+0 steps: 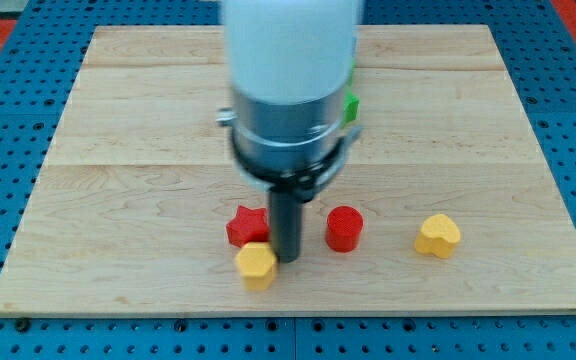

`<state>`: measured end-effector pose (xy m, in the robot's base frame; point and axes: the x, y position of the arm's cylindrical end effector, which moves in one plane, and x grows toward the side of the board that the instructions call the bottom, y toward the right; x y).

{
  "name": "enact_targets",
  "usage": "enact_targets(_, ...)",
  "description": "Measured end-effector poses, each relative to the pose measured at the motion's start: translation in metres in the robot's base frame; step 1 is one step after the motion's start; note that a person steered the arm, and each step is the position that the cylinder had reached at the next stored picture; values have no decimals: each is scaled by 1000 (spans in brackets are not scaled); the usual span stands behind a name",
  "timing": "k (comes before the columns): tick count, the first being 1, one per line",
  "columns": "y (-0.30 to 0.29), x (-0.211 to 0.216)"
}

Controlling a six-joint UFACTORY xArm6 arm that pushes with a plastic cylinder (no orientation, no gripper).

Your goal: Slide the yellow hexagon towards the red star

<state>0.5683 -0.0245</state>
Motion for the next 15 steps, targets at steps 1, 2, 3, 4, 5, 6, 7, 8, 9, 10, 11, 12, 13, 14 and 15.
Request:
enact_targets(1, -28, 27)
enact_targets(2, 8, 50)
enact_targets(3, -21, 50)
enact_targets(4, -105, 50)
enact_targets(5, -125, 50)
enact_targets(6, -168, 49)
enact_targets(7, -221, 21)
enact_targets(8, -237, -3)
enact_targets(9, -280, 9)
enact_targets(10, -279, -11)
enact_targets(11, -273, -43)
enact_targets(12, -231, -38)
enact_targets(13, -200, -38)
enact_targets(14, -198, -45)
enact_targets(15, -179, -18)
